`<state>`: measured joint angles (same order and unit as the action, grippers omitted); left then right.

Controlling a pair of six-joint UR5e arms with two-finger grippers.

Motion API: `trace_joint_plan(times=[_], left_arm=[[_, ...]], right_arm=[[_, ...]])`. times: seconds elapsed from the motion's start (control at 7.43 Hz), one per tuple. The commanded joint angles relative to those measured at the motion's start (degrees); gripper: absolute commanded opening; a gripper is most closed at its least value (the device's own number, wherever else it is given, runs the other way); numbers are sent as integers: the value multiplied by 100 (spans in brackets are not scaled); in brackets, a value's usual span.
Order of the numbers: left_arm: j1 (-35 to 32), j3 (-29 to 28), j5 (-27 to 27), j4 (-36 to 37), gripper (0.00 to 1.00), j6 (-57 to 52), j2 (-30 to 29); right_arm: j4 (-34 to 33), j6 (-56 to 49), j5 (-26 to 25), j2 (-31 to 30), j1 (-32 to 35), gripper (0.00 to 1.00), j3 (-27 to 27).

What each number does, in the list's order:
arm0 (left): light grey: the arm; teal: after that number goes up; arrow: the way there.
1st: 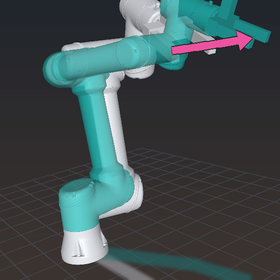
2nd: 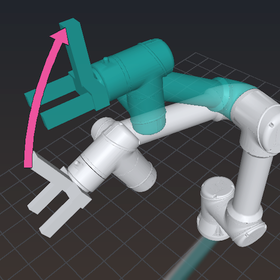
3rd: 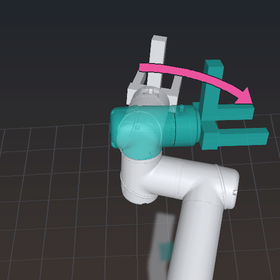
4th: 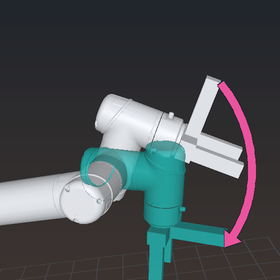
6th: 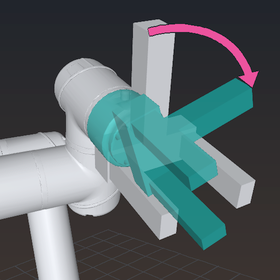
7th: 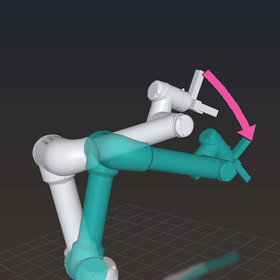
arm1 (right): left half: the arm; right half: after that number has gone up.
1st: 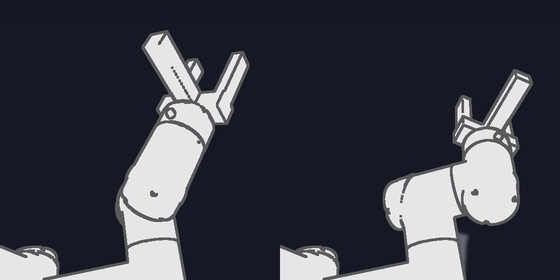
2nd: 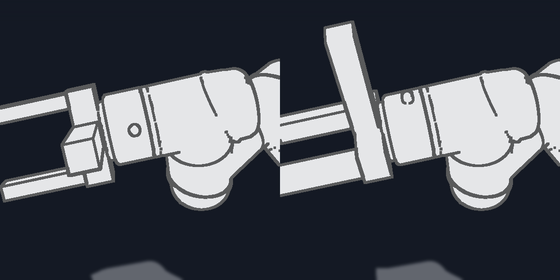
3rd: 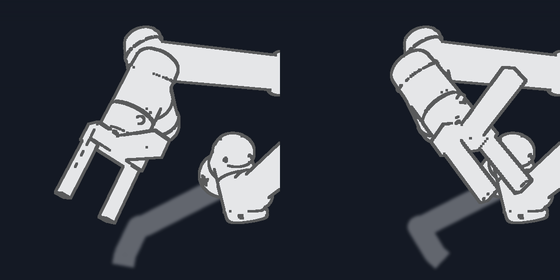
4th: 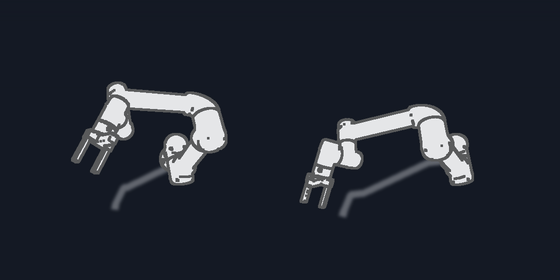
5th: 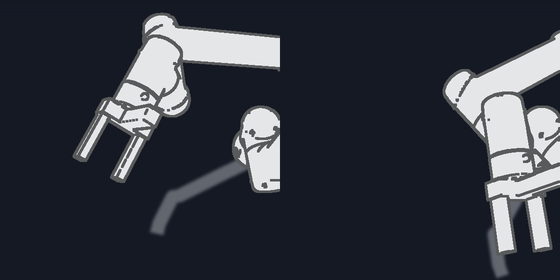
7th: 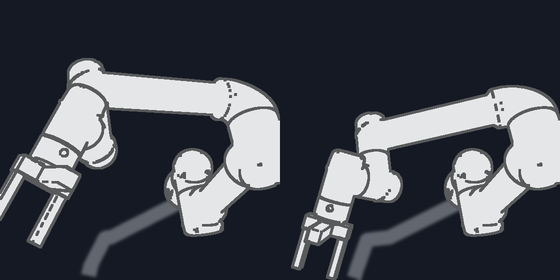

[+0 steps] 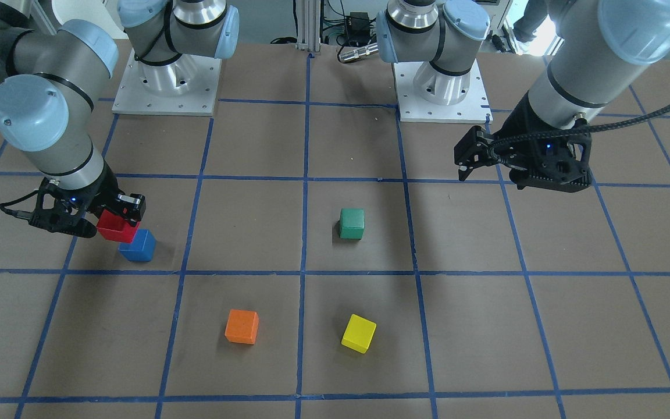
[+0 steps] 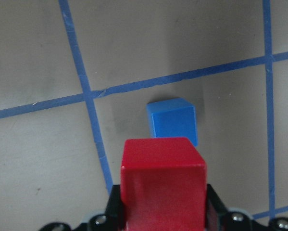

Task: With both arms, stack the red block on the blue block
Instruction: 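Lower the red cube onto the top of the blue cube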

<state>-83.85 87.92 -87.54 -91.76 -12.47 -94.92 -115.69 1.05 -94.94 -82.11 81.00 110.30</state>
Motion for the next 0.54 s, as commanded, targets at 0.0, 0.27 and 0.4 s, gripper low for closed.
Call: trace_joint_plan(times=[0.0, 0.27, 0.4], left_arm=[[0, 6, 0, 0, 100, -1, -9], [-9, 6, 0, 0, 100, -1, -18], [-9, 6, 0, 0, 100, -1, -27]], right_arm=[[-419, -34, 28, 20, -67, 0, 315], [-428, -17, 45, 29, -67, 0, 387], [-428, -8, 133, 46, -67, 0, 430]])
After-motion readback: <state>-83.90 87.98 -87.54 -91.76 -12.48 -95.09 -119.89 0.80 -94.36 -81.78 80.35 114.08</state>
